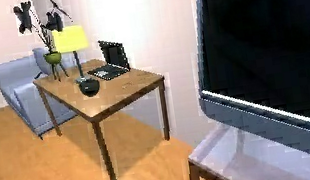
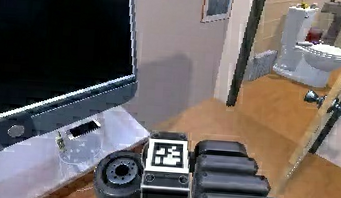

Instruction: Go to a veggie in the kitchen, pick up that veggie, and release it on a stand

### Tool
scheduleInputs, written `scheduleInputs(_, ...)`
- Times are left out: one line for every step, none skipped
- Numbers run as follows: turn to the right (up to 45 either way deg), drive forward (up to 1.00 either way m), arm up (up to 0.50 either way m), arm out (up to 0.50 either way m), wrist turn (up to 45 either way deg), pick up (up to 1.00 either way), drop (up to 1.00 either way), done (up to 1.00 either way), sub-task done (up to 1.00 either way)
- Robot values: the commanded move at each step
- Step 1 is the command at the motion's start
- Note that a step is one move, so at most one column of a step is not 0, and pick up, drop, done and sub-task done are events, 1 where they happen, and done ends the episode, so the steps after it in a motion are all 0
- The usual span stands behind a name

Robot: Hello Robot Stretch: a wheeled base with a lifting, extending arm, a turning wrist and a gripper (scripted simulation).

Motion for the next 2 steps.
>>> scheduleInputs(-30.0, 0.0, 0.0, 0.0, 0.0, 0.0, 0.0, 0.0, 0.0)
scheduleInputs(0.0, 0.0, 0.0, 0.48, 0.0, 0.0, 0.0, 0.0, 0.0)
